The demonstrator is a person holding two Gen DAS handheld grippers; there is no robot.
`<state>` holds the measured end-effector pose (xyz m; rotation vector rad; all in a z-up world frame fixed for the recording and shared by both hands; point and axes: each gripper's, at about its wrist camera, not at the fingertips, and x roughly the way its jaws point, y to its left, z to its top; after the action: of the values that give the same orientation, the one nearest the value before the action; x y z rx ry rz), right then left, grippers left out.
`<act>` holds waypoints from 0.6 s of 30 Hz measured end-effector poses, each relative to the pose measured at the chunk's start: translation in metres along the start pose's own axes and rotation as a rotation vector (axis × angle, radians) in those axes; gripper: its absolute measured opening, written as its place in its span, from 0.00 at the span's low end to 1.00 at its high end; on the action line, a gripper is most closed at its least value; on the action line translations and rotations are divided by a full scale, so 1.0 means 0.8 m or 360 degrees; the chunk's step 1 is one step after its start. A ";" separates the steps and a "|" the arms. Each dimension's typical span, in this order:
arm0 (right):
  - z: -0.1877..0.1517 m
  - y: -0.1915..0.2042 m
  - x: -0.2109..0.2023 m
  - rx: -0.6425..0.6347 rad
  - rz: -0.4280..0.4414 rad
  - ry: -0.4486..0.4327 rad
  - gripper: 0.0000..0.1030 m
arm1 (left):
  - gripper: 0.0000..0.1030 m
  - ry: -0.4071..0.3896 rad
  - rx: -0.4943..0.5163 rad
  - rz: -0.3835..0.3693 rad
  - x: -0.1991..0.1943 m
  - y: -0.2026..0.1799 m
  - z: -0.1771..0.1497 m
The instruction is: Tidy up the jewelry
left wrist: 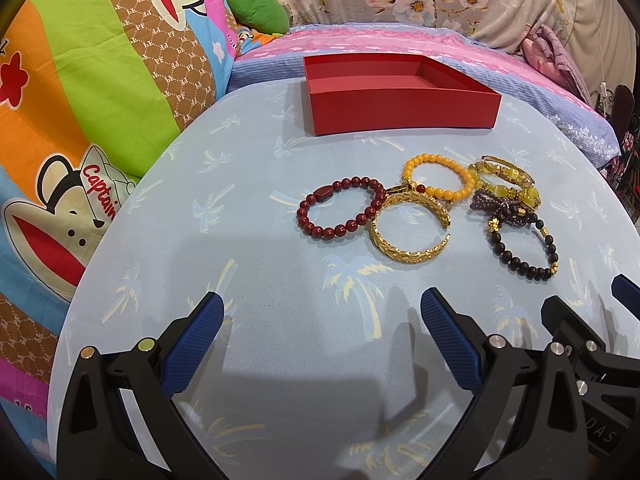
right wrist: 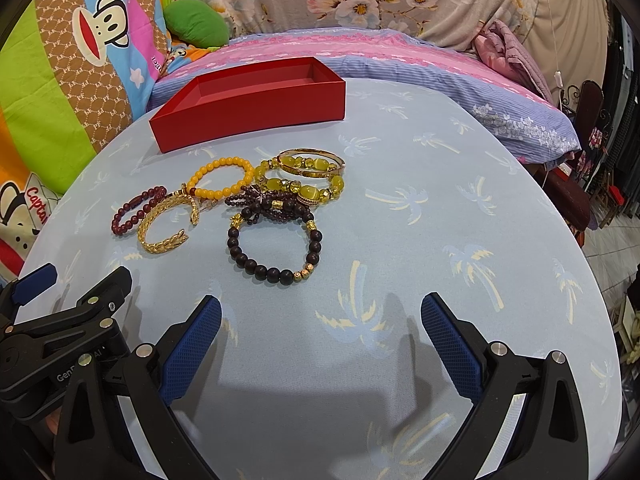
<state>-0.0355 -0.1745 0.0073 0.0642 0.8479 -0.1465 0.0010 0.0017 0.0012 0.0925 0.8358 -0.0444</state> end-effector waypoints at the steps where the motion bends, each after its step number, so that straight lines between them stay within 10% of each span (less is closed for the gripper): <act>1: 0.000 0.000 0.000 0.0000 0.0000 0.0000 0.94 | 0.91 0.0000 0.0000 0.0000 0.000 0.000 0.000; 18: 0.002 -0.011 0.004 0.0047 0.0055 0.0030 0.94 | 0.92 0.0062 -0.0136 -0.0062 0.005 0.025 0.001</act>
<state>-0.0338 -0.1840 0.0063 0.1084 0.8631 -0.1259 0.0057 0.0215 0.0004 -0.0032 0.8772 -0.0436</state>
